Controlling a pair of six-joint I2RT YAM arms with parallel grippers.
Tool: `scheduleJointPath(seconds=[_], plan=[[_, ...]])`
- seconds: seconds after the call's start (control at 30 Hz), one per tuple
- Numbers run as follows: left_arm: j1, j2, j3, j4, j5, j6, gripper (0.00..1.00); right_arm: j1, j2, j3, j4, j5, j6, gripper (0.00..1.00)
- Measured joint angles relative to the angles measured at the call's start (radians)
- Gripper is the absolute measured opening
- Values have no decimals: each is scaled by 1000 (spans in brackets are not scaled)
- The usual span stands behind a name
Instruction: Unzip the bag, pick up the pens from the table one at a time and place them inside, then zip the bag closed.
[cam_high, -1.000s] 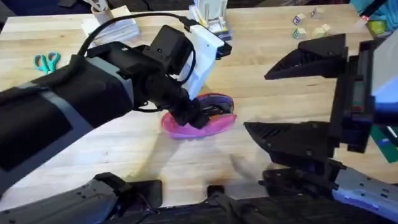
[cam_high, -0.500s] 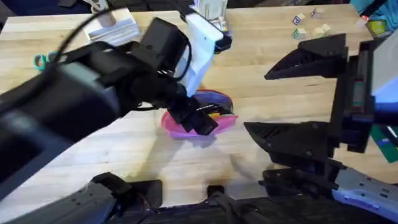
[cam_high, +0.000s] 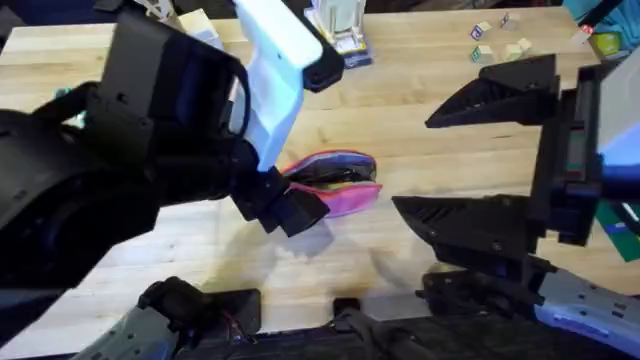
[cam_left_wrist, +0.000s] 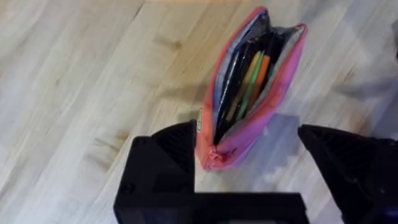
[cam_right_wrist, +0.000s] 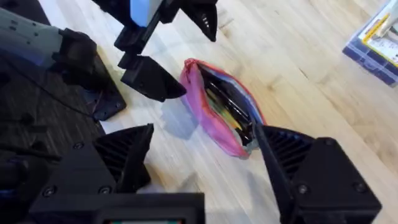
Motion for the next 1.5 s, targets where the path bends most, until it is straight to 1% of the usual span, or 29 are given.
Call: scheduleJointPath(seconds=[0.3, 0.5, 0.6, 0.67, 0.8, 0.97, 1.1, 1.23, 1.33, 1.5], plan=[[0, -6, 0, -31, -29, 3, 994, 0, 0, 0, 0, 0, 0, 998], [0, -6, 0, -73, -84, 6, 994, 0, 0, 0, 0, 0, 0, 997], [14, -6, 0, -88, -97, 15, 994, 0, 0, 0, 0, 0, 0, 998], [39, -6, 0, -89, -101, 29, 993, 0, 0, 0, 0, 0, 0, 998], [111, -6, 0, -109, -94, 92, 993, 0, 0, 0, 0, 0, 0, 998], [235, -6, 0, -149, -23, 240, 993, 0, 0, 0, 0, 0, 1, 998], [352, -6, 0, -184, 62, 397, 993, 0, 0, 0, 0, 0, 28, 998], [479, -6, 0, -213, 148, 579, 993, 0, 0, 0, 0, 0, 77, 998], [572, -5, 0, -232, 185, 714, 993, 0, 3, 0, 0, 0, 137, 998], [714, 36, 0, -235, 228, 879, 993, 0, 47, 0, 0, 0, 252, 998]])
